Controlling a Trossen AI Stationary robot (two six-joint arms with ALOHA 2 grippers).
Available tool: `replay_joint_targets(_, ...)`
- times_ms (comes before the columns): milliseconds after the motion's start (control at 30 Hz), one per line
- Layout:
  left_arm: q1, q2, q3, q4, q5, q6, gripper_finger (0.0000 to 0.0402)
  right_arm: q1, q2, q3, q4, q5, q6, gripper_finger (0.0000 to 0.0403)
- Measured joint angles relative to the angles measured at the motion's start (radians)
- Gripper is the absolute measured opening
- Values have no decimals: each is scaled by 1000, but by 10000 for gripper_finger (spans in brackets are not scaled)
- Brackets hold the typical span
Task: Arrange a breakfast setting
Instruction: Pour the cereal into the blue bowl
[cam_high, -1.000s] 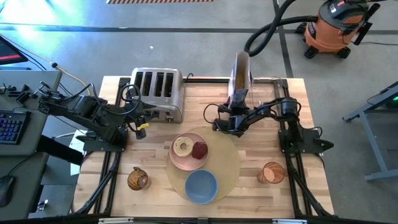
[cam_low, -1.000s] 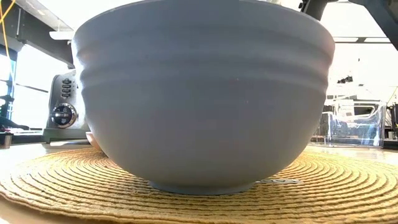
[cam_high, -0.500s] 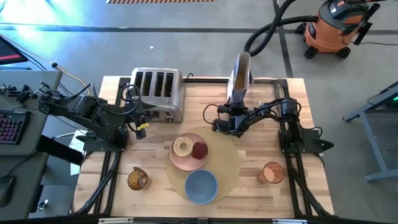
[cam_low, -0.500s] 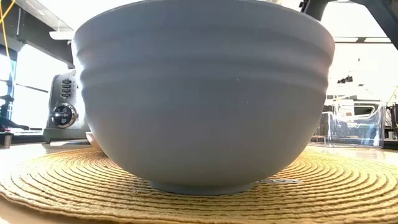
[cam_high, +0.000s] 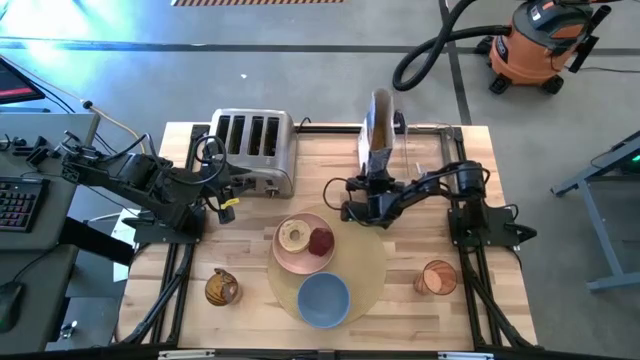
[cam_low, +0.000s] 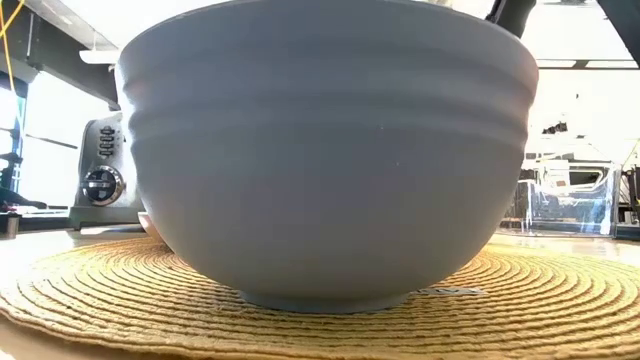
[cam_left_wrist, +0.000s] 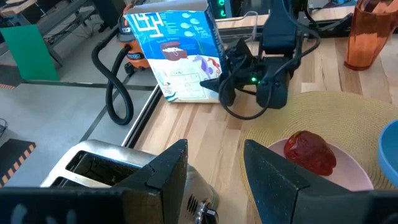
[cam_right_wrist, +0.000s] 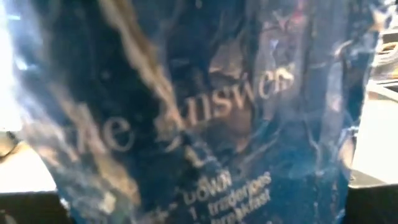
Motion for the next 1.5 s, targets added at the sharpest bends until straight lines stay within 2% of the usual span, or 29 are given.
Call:
replay_joint_targets(233,0,0,0,1,0,0,149,35,-64,0,-5,34,-153,254)
replay_joint_targets(533,0,0,0,1,0,0,149,94,-151,0,-75,51,-272,254)
replay_joint_targets(900,0,0,0,1,0,0,149,206,-329,0,-285,49,-287,254)
replay_joint_targets(1133,0,0,0,1,0,0,149,286,-467,0,-427,-47,-401,254)
replay_joint_targets(1367,0,0,0,0,0,0,149,362,-601,0,-476,-125,-568,254)
replay_joint_targets(1500,0,0,0,0,0,0,149,391,-637,0,-526,-166,-574,250)
